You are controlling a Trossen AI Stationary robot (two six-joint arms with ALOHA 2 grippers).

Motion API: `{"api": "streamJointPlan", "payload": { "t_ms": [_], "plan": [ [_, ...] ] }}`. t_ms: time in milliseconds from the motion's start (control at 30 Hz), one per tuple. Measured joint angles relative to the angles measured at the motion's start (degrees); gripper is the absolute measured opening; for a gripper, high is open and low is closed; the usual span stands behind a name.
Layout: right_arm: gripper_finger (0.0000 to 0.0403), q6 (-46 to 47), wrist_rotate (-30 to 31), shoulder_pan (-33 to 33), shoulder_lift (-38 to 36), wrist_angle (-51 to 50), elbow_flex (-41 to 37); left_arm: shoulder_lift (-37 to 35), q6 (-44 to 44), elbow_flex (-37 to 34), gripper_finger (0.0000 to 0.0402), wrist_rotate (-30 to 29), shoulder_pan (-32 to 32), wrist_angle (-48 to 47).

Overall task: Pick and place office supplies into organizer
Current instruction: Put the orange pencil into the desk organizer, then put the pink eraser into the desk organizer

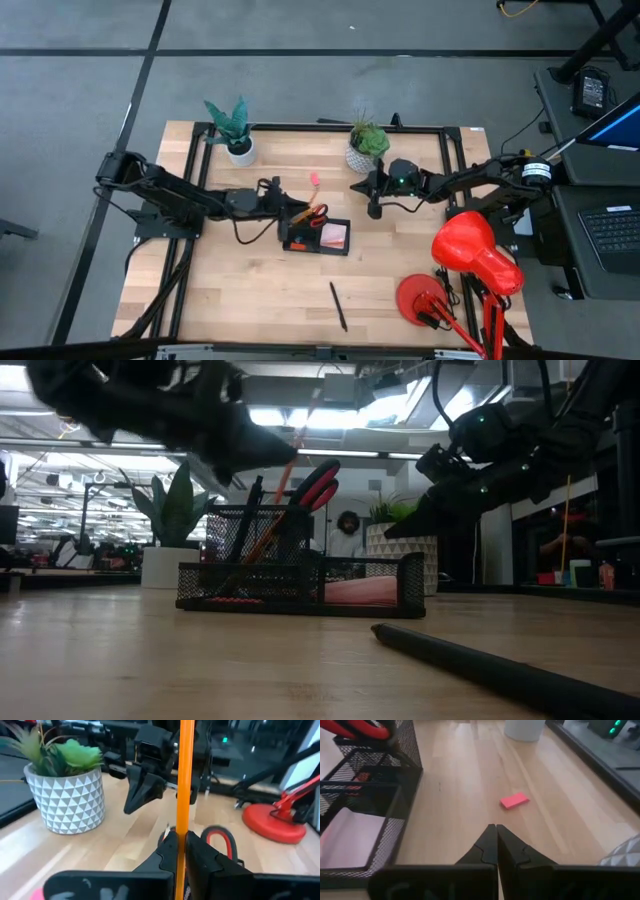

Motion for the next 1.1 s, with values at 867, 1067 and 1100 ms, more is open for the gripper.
{"api": "streamJointPlan", "payload": {
  "t_ms": [867,1067,1100],
  "plan": [
    [0.0,2.5,0.0,2.1,0.0,0.2,0.0,-0.9,-1.3,-7.2,0.0057,-5.4,-2.4,6.5],
    [0.0,2.3,0.0,2.1,0.0,0.1,0.0,-0.9,-1.6,-7.2,0.0087,-5.4,-2.4,6.5],
    [0.0,2.2,0.0,2.1,0.0,0.1,0.0,-0.9,-1.6,-7.2,0.0091,-5.4,-2.4,6.7]
  ]
}}
